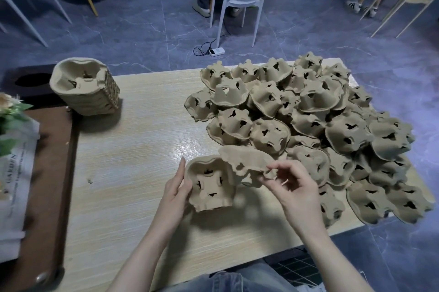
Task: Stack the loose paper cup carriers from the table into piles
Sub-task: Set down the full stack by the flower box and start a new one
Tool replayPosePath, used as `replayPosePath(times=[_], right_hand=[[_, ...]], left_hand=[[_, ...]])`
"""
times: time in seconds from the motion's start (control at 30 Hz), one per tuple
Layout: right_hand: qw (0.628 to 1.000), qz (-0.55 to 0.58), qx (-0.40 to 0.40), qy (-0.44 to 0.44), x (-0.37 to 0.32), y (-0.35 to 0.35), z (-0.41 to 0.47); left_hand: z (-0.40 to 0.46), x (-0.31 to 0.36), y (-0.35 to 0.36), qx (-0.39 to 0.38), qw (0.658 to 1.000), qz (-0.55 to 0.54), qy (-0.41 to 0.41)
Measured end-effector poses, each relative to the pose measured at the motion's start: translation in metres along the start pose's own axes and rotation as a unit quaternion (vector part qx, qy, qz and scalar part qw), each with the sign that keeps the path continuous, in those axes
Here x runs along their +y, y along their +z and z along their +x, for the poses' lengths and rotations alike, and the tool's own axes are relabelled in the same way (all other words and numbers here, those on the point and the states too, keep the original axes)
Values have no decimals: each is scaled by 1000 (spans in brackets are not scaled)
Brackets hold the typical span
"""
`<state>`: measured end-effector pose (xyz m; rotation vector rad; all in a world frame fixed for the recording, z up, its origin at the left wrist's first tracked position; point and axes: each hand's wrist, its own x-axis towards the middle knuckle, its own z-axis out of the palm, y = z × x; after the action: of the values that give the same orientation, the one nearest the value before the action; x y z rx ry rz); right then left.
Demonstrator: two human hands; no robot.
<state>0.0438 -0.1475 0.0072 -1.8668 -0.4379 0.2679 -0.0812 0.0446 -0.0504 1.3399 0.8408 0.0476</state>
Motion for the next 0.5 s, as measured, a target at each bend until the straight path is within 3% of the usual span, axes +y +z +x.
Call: replayPosePath(times=[0.13, 0.33, 0.5], right_hand=[[998, -11, -11, -64, 2, 27, -6], [970, -148, -92, -170, 30, 36, -11], [949, -215, -127, -191, 47, 33, -17]], left_hand=[[-1, -3, -2, -4, 1000, -11, 3], [-1, 2, -7, -2, 999, -53, -2], [0, 0, -12, -11, 999, -36, 7]])
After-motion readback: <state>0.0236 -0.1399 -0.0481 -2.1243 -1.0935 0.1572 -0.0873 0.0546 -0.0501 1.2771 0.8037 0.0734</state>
